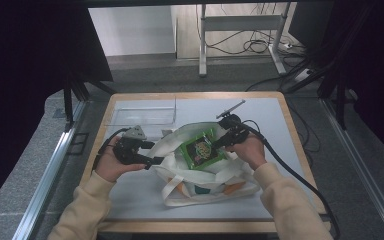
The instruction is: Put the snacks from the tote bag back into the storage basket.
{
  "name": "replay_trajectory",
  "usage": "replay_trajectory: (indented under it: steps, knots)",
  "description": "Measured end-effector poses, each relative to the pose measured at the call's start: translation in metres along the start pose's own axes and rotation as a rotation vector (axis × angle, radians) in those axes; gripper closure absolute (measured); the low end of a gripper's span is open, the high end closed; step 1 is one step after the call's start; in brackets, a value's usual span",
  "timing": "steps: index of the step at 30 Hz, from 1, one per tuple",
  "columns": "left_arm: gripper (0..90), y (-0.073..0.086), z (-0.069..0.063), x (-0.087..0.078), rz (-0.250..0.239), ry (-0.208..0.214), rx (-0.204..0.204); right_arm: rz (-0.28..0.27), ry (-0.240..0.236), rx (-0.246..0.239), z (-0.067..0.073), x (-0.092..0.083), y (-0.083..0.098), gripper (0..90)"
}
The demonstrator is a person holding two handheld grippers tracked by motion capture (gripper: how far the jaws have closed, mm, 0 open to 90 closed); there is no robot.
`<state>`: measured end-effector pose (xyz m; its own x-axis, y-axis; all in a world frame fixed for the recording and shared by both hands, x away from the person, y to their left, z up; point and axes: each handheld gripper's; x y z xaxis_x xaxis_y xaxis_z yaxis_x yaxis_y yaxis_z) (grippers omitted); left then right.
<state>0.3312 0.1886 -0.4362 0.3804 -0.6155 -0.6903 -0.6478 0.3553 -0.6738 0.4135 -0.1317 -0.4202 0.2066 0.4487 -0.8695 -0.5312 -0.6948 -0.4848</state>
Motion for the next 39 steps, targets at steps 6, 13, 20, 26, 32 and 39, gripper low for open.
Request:
replay_trajectory:
  steps: [6, 13, 20, 26, 32, 39]
  knots:
    - [31.2, 0.000, 0.002, -0.002, 0.003, -0.003, 0.010, -0.023, 0.017, -0.052, 0.000, -0.014, -0.002, 86.7]
    - [31.1, 0.000, 0.001, -0.001, 0.003, -0.003, 0.008, -0.064, 0.038, -0.088, -0.005, -0.032, -0.003, 87.2]
    - [31.0, 0.001, 0.002, -0.003, -0.010, 0.001, -0.010, -0.097, 0.058, -0.143, -0.005, -0.046, -0.002, 87.2]
    - [31.0, 0.000, 0.004, -0.005, -0.010, -0.001, 0.003, -0.134, 0.052, -0.166, -0.007, -0.057, -0.001, 87.2]
    - [30.9, 0.000, 0.003, -0.003, -0.004, -0.002, 0.008, -0.151, 0.046, -0.208, -0.006, -0.062, -0.001, 87.1]
    - [30.9, -0.001, 0.002, -0.005, -0.011, -0.006, 0.002, -0.167, 0.051, -0.256, -0.005, -0.062, -0.001, 87.1]
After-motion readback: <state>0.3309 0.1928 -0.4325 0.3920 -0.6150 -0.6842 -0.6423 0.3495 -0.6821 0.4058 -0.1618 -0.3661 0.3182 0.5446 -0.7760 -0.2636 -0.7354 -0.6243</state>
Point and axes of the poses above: each handheld gripper's, and its own axes: x roughly forward along the jaws, y roughly out of its underside, z roughly to its left, and after that the axes turned 14 degrees about -x, right-handed
